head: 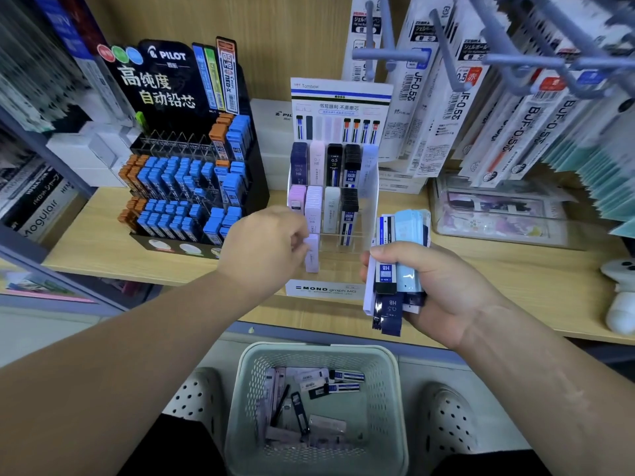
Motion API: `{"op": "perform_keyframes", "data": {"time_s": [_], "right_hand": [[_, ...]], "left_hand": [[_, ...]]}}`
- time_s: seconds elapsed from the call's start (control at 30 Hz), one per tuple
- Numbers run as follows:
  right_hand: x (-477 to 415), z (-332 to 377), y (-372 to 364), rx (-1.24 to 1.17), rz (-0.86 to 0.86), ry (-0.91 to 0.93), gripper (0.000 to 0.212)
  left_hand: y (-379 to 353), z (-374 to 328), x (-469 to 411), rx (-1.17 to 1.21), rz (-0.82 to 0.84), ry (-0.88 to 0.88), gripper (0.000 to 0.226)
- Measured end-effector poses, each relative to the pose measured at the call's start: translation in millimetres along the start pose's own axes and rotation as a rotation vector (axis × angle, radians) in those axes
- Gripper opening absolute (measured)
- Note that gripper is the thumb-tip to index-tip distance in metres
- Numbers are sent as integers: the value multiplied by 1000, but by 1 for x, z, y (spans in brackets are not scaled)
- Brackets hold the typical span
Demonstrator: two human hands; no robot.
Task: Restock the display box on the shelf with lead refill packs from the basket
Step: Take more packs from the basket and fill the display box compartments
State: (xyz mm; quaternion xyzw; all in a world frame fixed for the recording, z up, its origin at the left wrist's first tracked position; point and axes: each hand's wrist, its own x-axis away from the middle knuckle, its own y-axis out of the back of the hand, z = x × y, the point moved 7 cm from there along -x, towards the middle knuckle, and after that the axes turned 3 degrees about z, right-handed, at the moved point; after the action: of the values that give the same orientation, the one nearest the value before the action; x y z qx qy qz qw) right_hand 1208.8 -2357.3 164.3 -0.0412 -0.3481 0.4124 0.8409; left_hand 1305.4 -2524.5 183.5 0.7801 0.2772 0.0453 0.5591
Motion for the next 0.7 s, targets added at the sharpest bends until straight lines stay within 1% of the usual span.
{"op": "perform_keyframes", "data": {"time_s": [0.03, 0.13, 0.2, 0.23, 0.27, 0.3, 0.37, 0.4, 0.43, 0.5, 0.57, 0.63, 0.7], "right_hand": [[0, 0, 0, -4, 7, 0, 12], [1, 0, -2, -10, 25, 2, 36], [0, 0, -2, -14, 27, 9, 41], [0, 0, -2, -20, 33, 15, 40], [-1, 0, -2, -24, 39, 19, 38], [0, 1, -4, -24, 49, 23, 36], [-2, 0, -6, -31, 62, 37, 35], [-2, 0, -7, -38, 66, 53, 37], [-3, 1, -9, -49, 66, 70, 40], [-4, 1, -9, -82, 53, 93, 37], [-4, 2, -7, -103, 42, 104, 29], [-4, 3, -5, -113, 30, 107, 19], [-5, 3, -3, -115, 14, 103, 16]], "left_hand": [[0, 0, -1, -6, -6, 11, 21], [0, 0, -2, -38, 0, 17, 27], [2, -3, -1, -28, 13, 19, 26], [4, -6, -1, 36, 8, 37, 23], [7, -9, 0, 165, 12, 83, 19], [9, -13, 2, 350, 38, 151, 13], [4, -28, 9, 751, 178, 302, 4], [-1, -37, 14, 887, 271, 354, 5], [-6, -46, 18, 959, 348, 371, 9], [-11, -56, 25, 991, 425, 365, 25], [-14, -56, 27, 1022, 443, 386, 36], [-15, -54, 26, 1057, 452, 403, 40], [-15, -52, 25, 1092, 461, 411, 47]]}}
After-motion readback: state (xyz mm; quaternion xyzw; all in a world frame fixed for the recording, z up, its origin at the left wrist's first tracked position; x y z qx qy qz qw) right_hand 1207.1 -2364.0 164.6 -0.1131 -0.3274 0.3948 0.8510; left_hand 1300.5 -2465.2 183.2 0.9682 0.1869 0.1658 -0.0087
